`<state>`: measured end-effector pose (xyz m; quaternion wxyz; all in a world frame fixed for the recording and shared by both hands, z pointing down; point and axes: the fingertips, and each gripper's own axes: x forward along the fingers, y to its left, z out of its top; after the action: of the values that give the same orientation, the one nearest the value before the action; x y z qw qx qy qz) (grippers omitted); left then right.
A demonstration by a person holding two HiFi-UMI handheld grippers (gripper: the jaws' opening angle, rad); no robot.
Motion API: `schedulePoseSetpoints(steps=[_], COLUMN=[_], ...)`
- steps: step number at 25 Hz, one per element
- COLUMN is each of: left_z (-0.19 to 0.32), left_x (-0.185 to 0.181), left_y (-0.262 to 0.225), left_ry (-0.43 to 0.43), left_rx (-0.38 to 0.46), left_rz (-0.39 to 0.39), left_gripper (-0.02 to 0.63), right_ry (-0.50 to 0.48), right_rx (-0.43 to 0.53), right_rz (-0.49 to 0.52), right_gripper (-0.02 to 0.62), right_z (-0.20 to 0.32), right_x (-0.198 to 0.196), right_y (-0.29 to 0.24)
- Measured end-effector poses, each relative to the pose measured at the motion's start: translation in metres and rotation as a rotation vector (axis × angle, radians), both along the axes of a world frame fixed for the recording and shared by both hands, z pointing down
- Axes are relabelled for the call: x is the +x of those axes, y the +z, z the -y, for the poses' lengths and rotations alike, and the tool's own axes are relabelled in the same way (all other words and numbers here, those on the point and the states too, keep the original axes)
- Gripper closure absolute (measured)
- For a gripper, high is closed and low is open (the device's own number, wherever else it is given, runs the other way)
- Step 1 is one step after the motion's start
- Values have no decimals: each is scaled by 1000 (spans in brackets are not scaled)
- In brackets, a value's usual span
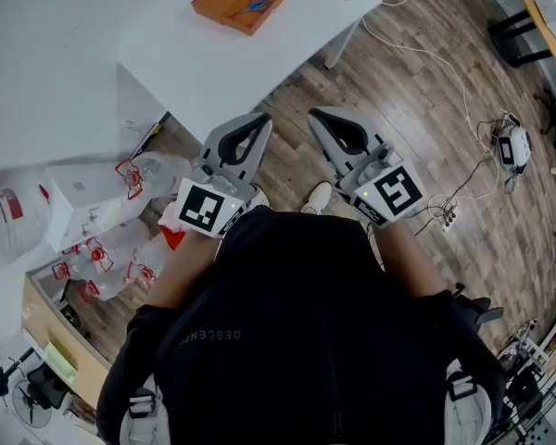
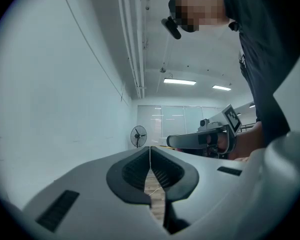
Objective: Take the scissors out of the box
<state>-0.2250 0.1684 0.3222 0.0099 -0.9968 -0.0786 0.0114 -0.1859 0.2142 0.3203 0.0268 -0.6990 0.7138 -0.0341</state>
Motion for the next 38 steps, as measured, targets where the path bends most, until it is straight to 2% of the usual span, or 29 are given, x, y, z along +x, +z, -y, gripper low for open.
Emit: schedulePoseSetpoints(steps=[7, 11, 22, 29, 38], left_z=[-30, -52, -91, -85, -49], left_x=[14, 28, 66, 81, 117], left_y=[-5, 0, 2, 11, 15], left_ry=[-14, -14, -49, -39, -21], left_rx=[37, 43, 36, 27, 13], left_rz=[-24, -10, 7, 17, -2], left_gripper=[586, 586, 586, 585, 586], right_ry=[0, -28, -66, -62, -53], right_rx=[-9, -7, 9, 7, -27], right_rz=[-28, -37, -4, -1, -33], right_gripper=[588, 588, 589, 588, 588], right_z=[-29, -49, -85, -76, -39], right_x=[18, 28, 59, 74, 105], right_y=[3, 6, 4, 9, 11])
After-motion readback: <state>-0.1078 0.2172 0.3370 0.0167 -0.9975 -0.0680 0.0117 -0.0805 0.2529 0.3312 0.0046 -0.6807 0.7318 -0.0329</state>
